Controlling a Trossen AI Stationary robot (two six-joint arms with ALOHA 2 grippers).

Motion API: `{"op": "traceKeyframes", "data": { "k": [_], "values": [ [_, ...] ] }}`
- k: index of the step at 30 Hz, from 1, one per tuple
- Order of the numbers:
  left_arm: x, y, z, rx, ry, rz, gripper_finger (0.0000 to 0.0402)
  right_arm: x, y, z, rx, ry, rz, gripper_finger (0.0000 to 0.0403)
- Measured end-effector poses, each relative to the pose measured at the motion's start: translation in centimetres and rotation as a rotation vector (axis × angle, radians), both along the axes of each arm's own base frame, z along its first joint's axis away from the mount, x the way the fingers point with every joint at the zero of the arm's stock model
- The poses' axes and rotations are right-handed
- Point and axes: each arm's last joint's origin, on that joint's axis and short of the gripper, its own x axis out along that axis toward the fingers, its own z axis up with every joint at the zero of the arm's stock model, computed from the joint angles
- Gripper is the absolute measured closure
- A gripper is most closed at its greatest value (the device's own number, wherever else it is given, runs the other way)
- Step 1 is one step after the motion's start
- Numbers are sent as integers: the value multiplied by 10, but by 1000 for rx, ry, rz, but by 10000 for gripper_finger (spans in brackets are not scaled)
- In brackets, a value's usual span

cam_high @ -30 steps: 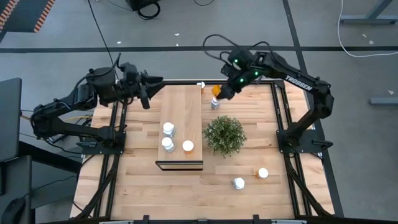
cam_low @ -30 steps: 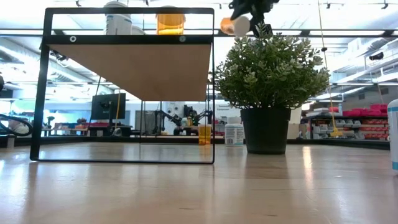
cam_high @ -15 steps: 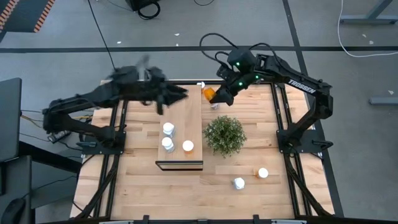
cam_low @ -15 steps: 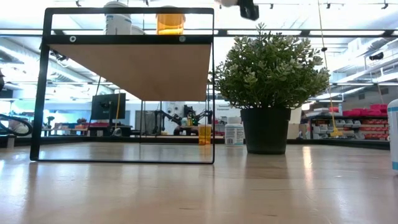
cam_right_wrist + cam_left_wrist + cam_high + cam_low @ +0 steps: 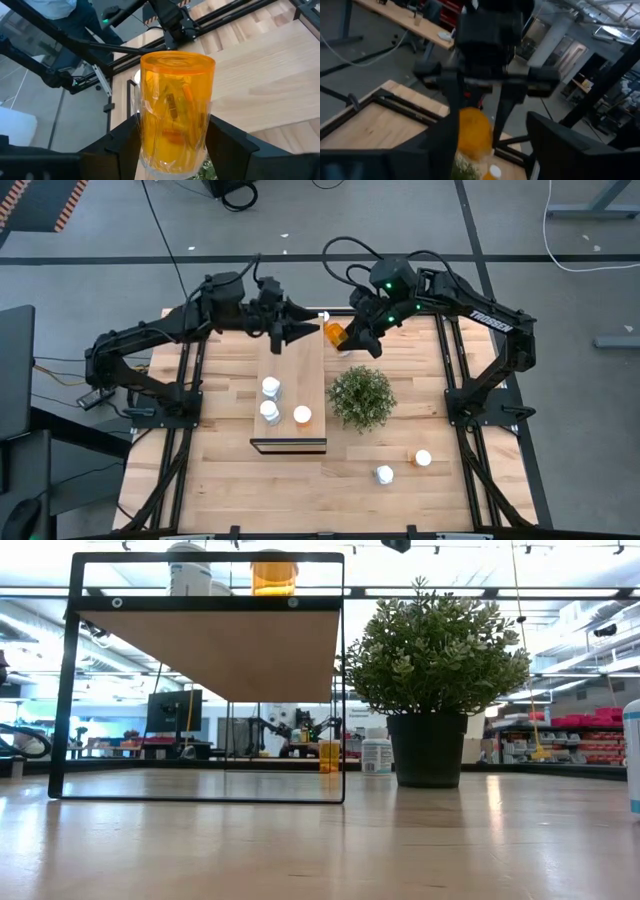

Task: Pick and place medicine bottles onto shelf by color
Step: Put the top right orange pill bottle on the shelf aligned with the other orange pill bottle

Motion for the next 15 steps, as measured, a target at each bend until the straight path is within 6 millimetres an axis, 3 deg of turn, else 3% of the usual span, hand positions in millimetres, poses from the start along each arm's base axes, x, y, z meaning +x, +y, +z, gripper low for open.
{"op": "traceKeyframes", "data": {
  "k": [7,11,15],
  "values": [
    [12,1,-7,-13,11,-6,65,0,1,0,-4,-1,5,198],
    [25,4,-20,-24,54,-5,50,1,2,0,-5,-4,9,198],
    [29,5,-18,-33,14,-7,49,2,4,1,-5,-8,13,198]
  ]
}}
